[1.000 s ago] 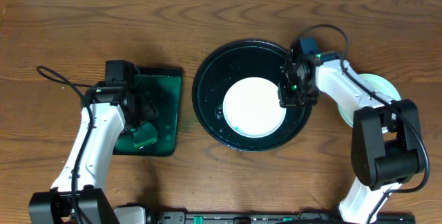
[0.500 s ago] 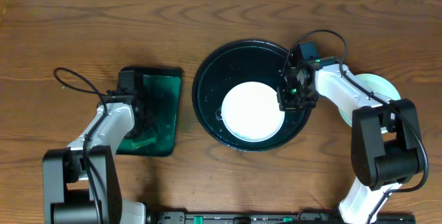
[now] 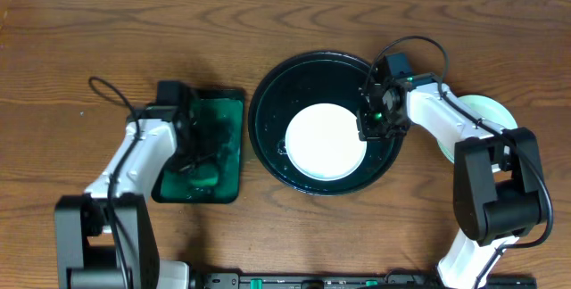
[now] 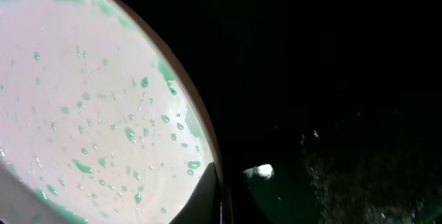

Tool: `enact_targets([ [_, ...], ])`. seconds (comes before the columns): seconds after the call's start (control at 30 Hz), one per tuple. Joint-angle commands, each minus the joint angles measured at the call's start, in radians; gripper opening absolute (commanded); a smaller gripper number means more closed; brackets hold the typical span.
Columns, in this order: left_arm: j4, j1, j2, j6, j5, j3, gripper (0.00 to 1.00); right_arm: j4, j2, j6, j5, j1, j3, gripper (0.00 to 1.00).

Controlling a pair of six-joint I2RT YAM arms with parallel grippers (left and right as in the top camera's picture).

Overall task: Clean dirty plates on tray and stack at the side
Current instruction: 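Grasp the green sponge from the tray with the left gripper, then scrub the white-pink plate with the sponge in the left gripper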

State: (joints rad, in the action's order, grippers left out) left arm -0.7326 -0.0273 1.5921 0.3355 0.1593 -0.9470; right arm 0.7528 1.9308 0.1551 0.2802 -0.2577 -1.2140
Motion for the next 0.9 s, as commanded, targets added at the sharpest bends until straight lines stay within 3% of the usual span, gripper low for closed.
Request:
enact_targets([
  [0.0,0.056,-0.145,-0.053,-0.024,0.043,-0.059,0.07,-0.005,0.005,-0.021,-0.048,-0.030,0.005,0.01],
  [0.17,0.263,-0.338,-0.011,-0.008,0.125,-0.058,0.07,-0.012,0.005,0.002,-0.070,-0.039,0.006,0.01],
  [0.33,0.446,-0.460,0.100,0.177,0.148,-0.058,0.07,-0.012,0.005,-0.010,-0.070,-0.054,0.006,0.01],
  [0.7,0.814,-0.503,0.417,0.435,0.528,-0.059,0.07,-0.013,0.005,-0.011,-0.070,-0.068,0.006,0.01],
  [0.87,0.960,-0.511,0.502,0.498,0.592,-0.059,0.08,-0.018,0.005,-0.011,-0.070,-0.082,0.006,0.01],
])
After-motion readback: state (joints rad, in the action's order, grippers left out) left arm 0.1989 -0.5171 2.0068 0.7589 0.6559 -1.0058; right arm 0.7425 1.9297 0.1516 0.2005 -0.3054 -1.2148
